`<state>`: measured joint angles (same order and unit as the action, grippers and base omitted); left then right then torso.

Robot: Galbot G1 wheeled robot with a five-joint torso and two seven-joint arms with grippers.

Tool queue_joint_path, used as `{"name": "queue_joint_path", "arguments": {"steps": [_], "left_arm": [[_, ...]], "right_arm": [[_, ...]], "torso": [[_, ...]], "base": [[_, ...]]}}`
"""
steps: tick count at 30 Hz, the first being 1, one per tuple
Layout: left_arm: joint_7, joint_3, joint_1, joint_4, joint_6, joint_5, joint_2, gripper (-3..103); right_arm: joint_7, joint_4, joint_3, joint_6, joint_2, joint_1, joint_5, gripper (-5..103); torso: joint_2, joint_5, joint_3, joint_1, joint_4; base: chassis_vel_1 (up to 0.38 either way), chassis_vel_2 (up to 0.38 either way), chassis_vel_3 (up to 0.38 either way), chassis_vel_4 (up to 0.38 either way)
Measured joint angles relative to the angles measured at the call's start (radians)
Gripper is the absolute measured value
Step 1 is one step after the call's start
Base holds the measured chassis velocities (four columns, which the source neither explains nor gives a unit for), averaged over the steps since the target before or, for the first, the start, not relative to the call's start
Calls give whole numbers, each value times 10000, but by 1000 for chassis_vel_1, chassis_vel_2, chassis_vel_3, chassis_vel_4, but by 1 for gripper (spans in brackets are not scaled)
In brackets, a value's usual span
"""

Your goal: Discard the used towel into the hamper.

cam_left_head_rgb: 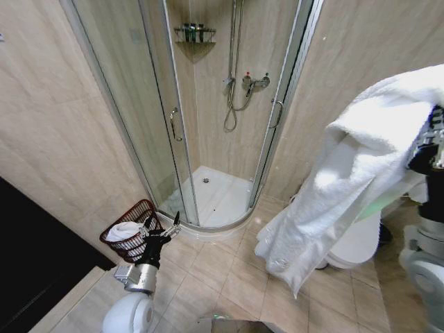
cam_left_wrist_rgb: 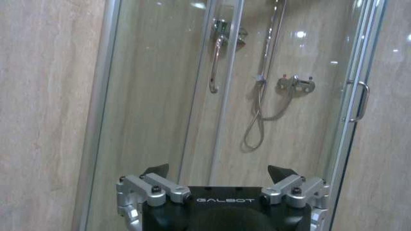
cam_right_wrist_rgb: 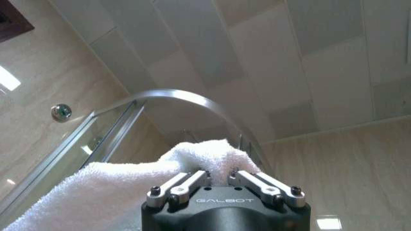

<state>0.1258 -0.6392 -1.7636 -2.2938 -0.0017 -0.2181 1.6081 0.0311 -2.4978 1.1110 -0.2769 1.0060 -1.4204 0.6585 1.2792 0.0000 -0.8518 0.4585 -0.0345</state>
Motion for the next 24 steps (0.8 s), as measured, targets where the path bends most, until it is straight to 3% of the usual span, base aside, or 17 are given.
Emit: {"name": "queue_joint_path", "arguments": {"steps": [24], "left_arm": [[0, 0, 0, 0, 0, 0, 0, 100]], "right_arm": [[-57, -21, 331, 224, -91, -47, 602, 7]], "torso": [[-76, 1, 42, -37, -1]], "base": [[55, 58, 56, 57]]}}
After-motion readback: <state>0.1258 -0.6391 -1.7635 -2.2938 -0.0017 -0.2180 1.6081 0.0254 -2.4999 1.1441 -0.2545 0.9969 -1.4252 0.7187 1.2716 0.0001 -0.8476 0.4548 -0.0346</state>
